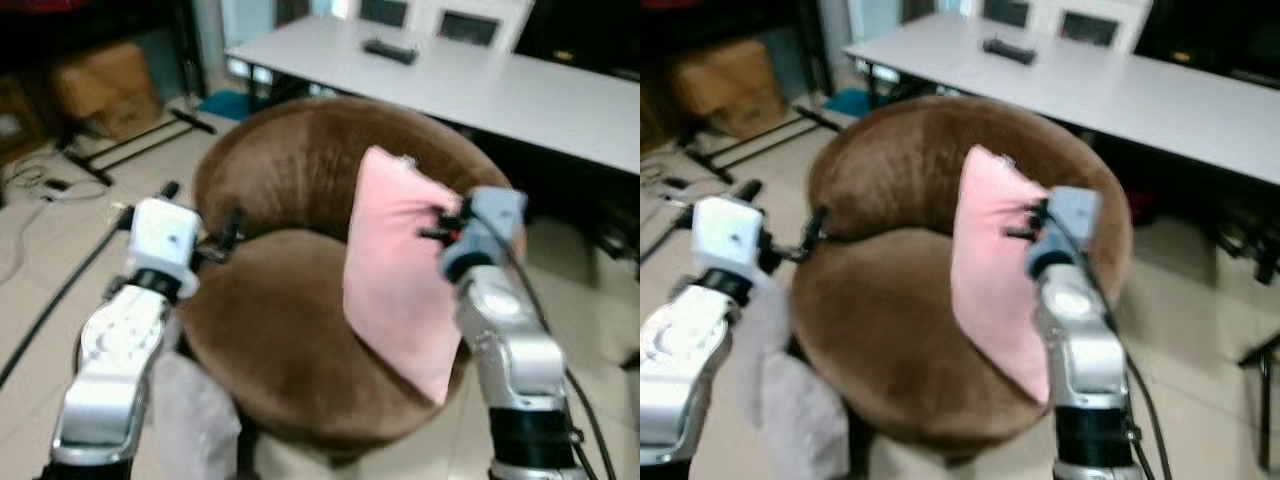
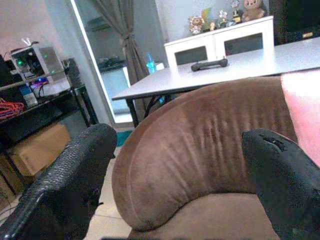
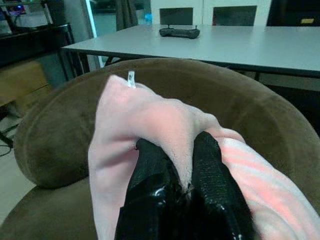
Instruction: Move the pillow to the sofa from floor
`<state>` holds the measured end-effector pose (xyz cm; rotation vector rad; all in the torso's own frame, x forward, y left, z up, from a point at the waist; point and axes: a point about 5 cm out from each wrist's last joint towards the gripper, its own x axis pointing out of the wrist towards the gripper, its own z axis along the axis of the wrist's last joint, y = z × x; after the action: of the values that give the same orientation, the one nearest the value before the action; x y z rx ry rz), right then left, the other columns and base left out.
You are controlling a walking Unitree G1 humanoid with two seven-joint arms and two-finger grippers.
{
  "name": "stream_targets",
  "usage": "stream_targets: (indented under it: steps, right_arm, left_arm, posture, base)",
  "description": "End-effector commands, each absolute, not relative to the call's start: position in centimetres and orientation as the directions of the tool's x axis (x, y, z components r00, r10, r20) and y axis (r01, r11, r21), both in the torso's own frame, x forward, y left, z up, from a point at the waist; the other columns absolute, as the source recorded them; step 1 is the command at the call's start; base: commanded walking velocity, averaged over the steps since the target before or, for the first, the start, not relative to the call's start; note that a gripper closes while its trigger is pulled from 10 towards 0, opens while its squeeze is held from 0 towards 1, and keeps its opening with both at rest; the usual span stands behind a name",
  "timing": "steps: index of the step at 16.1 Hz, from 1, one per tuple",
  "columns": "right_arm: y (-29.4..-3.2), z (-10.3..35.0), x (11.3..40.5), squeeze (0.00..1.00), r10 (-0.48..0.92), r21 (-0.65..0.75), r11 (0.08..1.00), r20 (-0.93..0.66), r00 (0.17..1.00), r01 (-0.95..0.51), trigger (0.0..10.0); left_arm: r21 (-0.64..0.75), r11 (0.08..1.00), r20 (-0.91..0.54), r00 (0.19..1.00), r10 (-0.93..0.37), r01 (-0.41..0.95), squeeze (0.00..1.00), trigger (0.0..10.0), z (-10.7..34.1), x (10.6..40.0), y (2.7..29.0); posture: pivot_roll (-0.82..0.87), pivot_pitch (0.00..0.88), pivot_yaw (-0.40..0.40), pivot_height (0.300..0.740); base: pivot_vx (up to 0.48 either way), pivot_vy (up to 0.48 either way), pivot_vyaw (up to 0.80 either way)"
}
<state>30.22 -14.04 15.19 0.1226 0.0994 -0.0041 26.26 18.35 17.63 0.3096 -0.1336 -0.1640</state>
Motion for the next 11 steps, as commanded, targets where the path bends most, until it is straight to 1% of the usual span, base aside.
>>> stream_targets:
  steps: [1,2,3,4,7,10,11]
  right_arm:
    - [-15.5,16.5,30.4,0.0,-0.045,0.106,0.993,-0.041,0.998,0.049,10.0]
    - [-15.4,16.5,30.4,0.0,-0.032,0.099,0.994,-0.039,0.999,0.036,10.0]
    - [-14.9,16.7,30.4,0.0,0.018,0.085,0.996,-0.042,0.999,-0.015,10.0]
    - [-14.3,16.7,30.4,0.0,0.069,0.062,0.996,-0.046,0.997,-0.066,10.0]
    - [-13.4,17.1,30.6,0.0,0.113,0.067,0.992,-0.036,0.993,-0.11,10.0]
    - [-11.1,17.5,31.7,0.0,0.179,0.08,0.982,-0.054,0.982,-0.174,10.0]
    - [-10.6,17.1,32.0,0.0,0.18,0.067,0.982,-0.093,0.979,-0.175,10.0]
  left_arm:
    - [0.314,0.933,0.114,0.969,-0.219,0.174,0.0,10.0,17.8,26.4,17.4]
    - [0.316,0.933,0.114,0.969,-0.219,0.174,0.0,10.0,17.8,26.4,17.4]
    - [0.318,0.932,0.114,0.97,-0.217,0.171,0.0,10.0,17.8,26.4,17.5]
    - [0.325,0.931,0.108,0.972,-0.208,0.163,0.0,10.0,17.7,26.3,17.6]
    - [0.327,0.931,0.102,0.973,-0.209,0.166,0.0,10.0,17.7,26.2,17.6]
    - [0.346,0.906,0.034,0.961,-0.273,0.245,0.0,10.0,16.9,25.4,17.7]
    - [0.353,0.899,0.016,0.959,-0.284,0.26,0.0,10.0,16.7,25.2,17.9]
  posture:
    - [0.09,0.0,-0.027,0.74]
    - [0.09,0.0,-0.032,0.74]
    - [0.09,0.0,-0.033,0.74]
    - [0.1,0.0,-0.036,0.74]
    - [0.1,0.0,-0.042,0.74]
    - [0.11,0.0,-0.053,0.74]
    - [0.12,0.0,-0.055,0.74]
  base:
    - [0.274,0.0,-0.8]
    - [0.27,0.0,0.0]
    - [0.266,0.0,0.0]
    - [0.0,0.0,0.0]
    - [0.0,0.0,0.0]
    - [0.0,0.0,0.0]
    - [0.0,0.0,0.0]
